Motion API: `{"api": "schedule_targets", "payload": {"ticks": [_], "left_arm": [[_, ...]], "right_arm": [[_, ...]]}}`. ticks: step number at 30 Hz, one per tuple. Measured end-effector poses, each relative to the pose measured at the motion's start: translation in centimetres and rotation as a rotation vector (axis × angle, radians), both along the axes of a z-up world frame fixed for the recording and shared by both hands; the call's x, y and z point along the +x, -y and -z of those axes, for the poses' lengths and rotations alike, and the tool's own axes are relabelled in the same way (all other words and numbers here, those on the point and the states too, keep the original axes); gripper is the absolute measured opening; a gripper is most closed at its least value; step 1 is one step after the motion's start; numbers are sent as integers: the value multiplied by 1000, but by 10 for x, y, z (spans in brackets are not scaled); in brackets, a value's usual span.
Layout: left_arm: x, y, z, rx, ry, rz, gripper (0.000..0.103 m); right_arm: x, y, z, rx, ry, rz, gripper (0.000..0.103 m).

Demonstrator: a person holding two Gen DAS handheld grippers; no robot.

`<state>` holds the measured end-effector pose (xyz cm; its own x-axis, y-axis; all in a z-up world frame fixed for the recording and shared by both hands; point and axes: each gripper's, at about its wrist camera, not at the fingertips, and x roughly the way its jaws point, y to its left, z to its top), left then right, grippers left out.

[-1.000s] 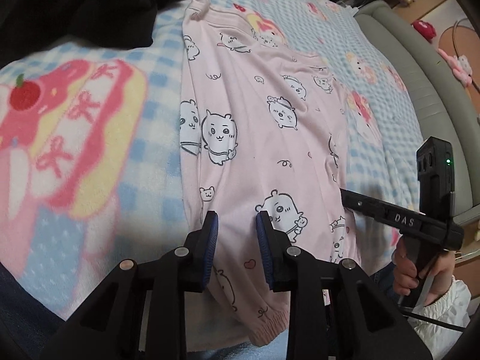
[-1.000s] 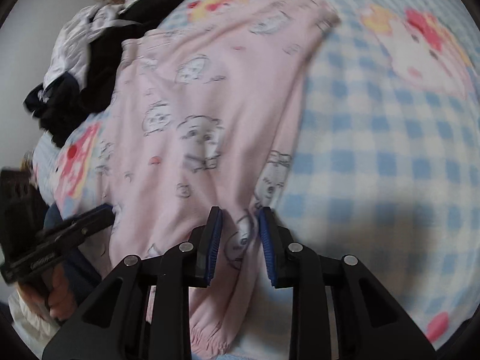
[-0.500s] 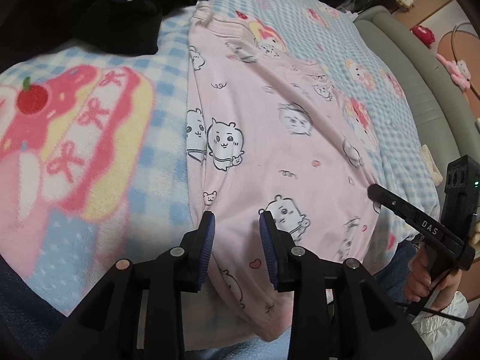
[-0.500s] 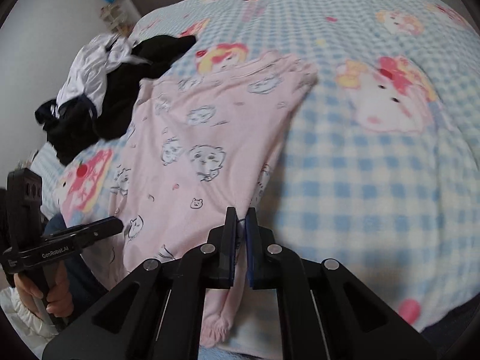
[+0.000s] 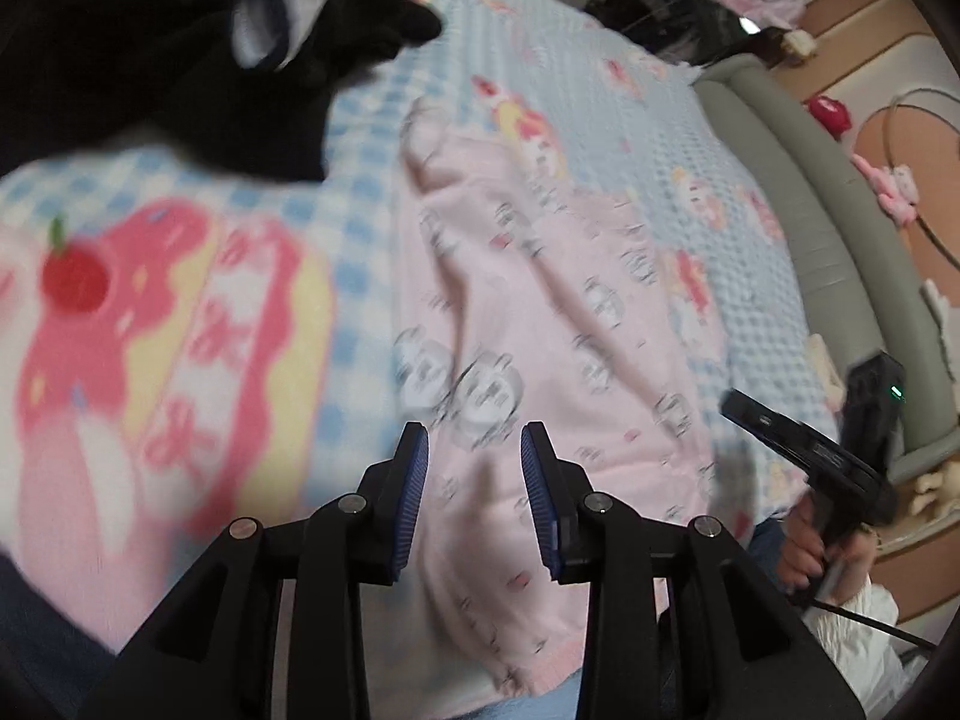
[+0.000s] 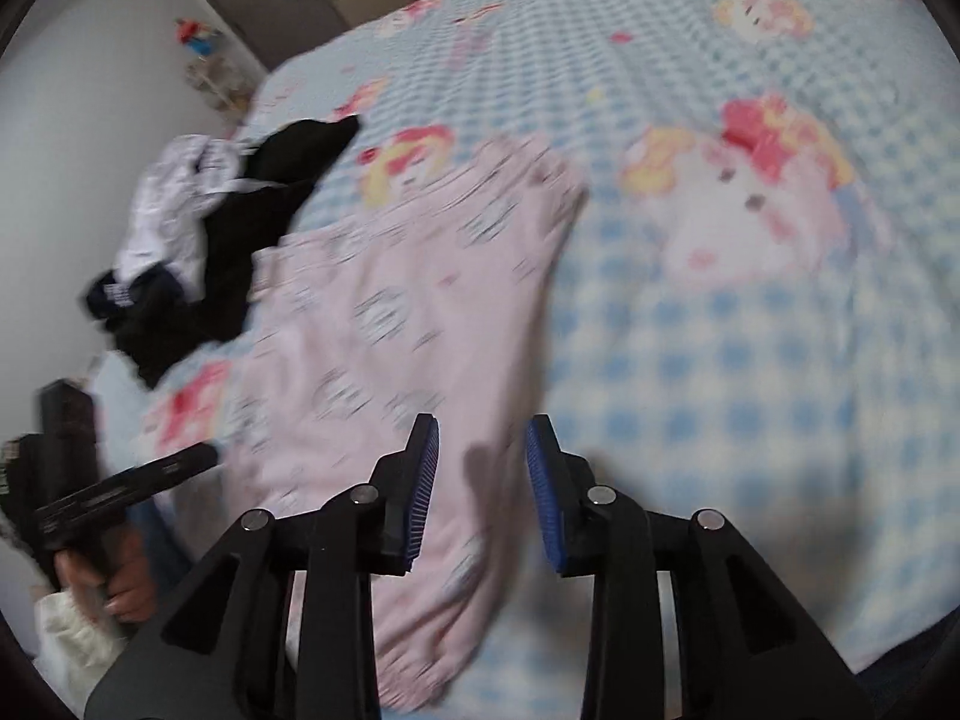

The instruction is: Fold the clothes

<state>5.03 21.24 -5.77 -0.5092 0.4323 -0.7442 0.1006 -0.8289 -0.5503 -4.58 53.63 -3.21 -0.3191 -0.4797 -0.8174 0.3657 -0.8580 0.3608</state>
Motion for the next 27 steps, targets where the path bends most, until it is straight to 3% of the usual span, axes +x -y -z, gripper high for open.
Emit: {"api": "schedule_targets", "payload": {"ticks": [2,7,10,11,13,14,15,16,17,21,25,27], "left_arm": [[-14,1,-9,-21,-32,6,34],[-81,14,-8,-100,-23,-48,34],[-117,26,-8,-135,-27,-74,38],[-127,27,-5,-131,-17,-69,36],[-141,24,-2,-163,-13,-33,26],[-149,22,-1,-179,-10,-15,8],[-152,20,-2,-208,-15,-3,6],[-153,21,-3,-206,-13,-6,6],[-153,23,-3,-202,-11,-9,5],[-155,30,-5,-189,-5,-21,5],[-157,37,-7,-175,2,-33,7],[-157,40,-7,-169,6,-38,23]], "right_arm": [[-16,8,-3,29,-17,-9,32],[-59,30,-11,124,-73,-25,38],[-90,46,-17,167,-121,-39,59],[-100,51,-16,176,-137,-43,66],[-122,64,-6,191,-149,-63,70],[-132,70,2,197,-128,-81,65],[-142,78,16,207,-89,-109,33],[-148,82,26,231,-61,-125,9],[-153,87,37,255,-33,-141,3],[-153,68,30,169,-57,-55,2],[-166,41,35,116,-13,79,2],[-170,38,47,119,52,78,8]]}}
